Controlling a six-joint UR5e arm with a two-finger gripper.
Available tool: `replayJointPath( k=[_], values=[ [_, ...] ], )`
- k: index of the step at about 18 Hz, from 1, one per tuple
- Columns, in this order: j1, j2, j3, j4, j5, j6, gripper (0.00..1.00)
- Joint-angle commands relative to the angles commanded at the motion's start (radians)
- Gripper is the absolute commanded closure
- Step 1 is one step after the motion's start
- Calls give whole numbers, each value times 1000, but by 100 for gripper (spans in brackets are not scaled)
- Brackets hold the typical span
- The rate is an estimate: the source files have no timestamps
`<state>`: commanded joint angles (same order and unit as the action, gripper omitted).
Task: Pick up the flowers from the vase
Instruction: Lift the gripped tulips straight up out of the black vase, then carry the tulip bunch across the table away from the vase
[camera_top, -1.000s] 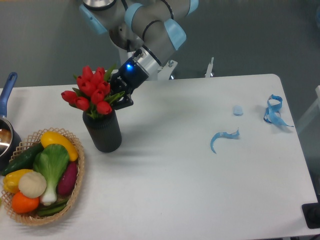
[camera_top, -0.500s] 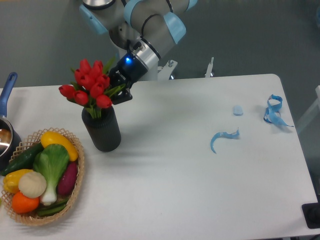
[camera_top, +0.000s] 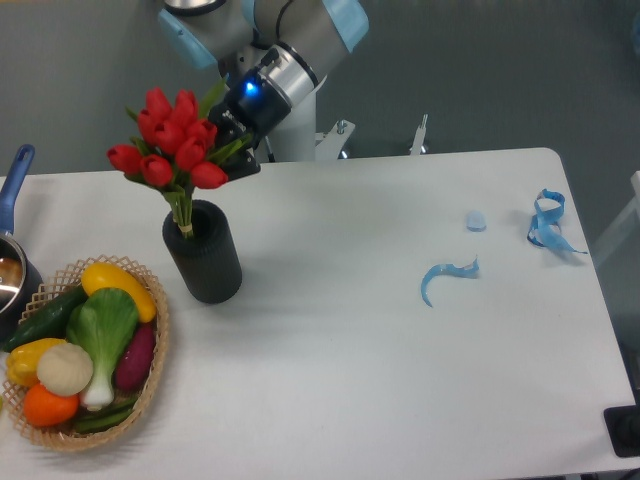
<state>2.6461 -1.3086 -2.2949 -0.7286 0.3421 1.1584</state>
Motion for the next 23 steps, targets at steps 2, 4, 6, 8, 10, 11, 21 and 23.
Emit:
replayJointPath(
  k=[2, 4, 6, 8, 10, 11, 21, 23],
  values=[
    [2, 17, 15, 0, 0, -32, 97],
    [6, 26, 29, 0, 0, -68, 97],
    [9, 38, 40, 0, 0, -94, 96],
    [15, 55, 45, -2, 0, -121, 96],
    [21, 69, 58, -2, 0, -158, 96],
    [23, 77, 64, -2, 0, -173, 96],
    [89, 92, 118, -2, 0, -290, 96],
    [129, 92, 120, -3, 3, -290, 96]
  ],
)
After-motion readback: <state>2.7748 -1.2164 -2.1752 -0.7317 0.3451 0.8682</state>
